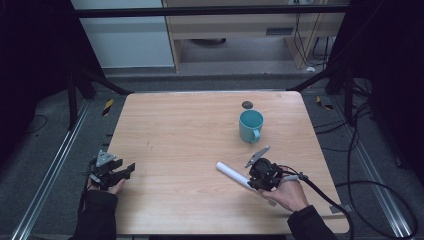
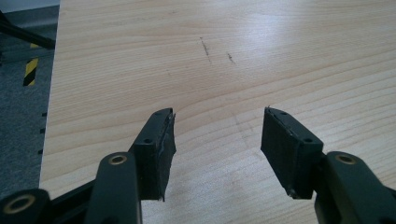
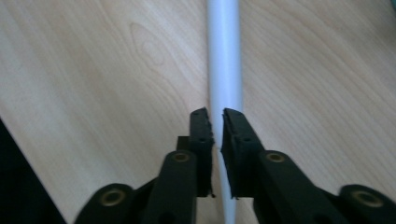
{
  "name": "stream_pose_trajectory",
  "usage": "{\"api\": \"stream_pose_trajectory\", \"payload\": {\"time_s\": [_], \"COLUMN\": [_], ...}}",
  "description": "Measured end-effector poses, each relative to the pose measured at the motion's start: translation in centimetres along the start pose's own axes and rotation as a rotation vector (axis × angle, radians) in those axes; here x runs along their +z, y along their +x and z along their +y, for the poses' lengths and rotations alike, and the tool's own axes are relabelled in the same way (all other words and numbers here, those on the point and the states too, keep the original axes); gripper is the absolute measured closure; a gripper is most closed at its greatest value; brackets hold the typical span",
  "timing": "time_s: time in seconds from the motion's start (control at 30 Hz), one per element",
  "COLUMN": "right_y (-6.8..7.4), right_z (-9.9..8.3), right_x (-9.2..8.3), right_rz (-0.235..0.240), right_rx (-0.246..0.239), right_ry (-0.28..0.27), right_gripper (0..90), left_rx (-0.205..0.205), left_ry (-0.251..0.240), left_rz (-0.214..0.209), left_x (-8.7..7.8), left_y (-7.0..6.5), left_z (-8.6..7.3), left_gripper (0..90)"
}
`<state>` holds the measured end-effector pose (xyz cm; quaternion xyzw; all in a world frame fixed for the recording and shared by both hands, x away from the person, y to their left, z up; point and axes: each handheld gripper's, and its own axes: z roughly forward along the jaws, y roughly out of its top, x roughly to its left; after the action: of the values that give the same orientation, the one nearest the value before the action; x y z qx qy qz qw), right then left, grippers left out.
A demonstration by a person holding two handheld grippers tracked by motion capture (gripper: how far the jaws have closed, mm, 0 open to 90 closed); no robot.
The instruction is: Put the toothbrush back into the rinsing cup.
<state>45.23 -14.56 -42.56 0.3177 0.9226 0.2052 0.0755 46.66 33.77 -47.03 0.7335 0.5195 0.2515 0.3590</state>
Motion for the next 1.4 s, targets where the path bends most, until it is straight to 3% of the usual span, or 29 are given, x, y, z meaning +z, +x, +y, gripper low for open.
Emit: {"api": "stream_pose_trajectory", "payload": {"time_s": [0.07,0.47,0.87,0.97,1.4], "right_y": [0.1,0.4,0.9,0.6,0.1], "right_z": [-0.5,-3.0,-3.3,-3.5,-3.9], "right_x": [-0.2,0.4,1.4,1.6,2.2], "right_rz": [0.006,0.020,0.018,0.025,-0.017], "right_rx": [0.014,0.070,0.065,0.089,0.099], "right_ry": [-0.003,0.066,0.109,0.114,0.142], "right_gripper": [89.7,90.0,90.0,90.0,90.0], "left_rx": [-0.001,0.003,0.004,0.002,0.005], "left_ry": [0.000,0.004,0.000,-0.001,0.000], "left_rz": [0.000,-0.001,-0.001,-0.001,0.001], "left_x": [0.0,0.0,-0.1,-0.1,-0.1], "left_y": [0.0,-0.1,0.0,0.0,0.0], "left_z": [0.0,0.0,0.0,0.0,0.0], "left_gripper": [44.2,44.4,44.4,44.4,44.4]}}
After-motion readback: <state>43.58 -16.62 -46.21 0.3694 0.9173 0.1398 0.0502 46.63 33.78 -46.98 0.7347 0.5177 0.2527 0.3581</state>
